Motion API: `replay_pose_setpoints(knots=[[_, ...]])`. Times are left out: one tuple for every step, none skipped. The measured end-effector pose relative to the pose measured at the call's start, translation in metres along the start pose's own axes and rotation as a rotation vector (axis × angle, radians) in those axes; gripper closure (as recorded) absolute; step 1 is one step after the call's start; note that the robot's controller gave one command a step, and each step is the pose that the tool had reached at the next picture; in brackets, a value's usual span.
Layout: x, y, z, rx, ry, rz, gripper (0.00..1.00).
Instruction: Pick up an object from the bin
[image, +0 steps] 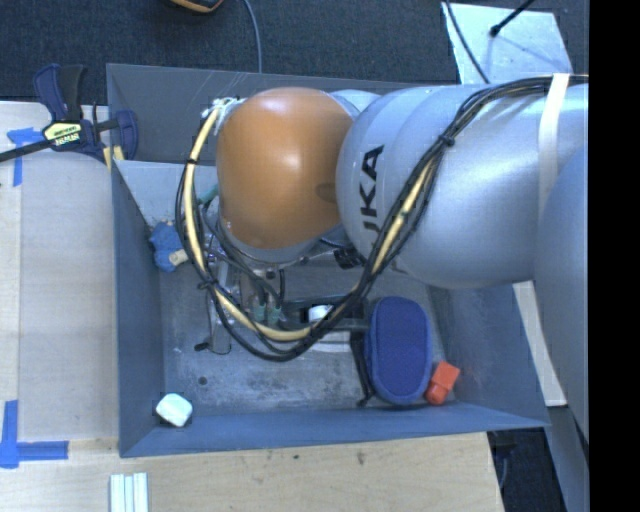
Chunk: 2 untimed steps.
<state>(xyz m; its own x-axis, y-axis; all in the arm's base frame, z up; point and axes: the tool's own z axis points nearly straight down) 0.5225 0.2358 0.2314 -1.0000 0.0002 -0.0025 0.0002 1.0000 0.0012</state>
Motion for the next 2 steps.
replay_pose_setpoints(knots=[[-0.034, -0.158, 0.103, 0.006, 0.004, -0.062, 0.00], [-0.055, -0.194, 0.109, 0.002, 0.005, -0.075, 0.00]])
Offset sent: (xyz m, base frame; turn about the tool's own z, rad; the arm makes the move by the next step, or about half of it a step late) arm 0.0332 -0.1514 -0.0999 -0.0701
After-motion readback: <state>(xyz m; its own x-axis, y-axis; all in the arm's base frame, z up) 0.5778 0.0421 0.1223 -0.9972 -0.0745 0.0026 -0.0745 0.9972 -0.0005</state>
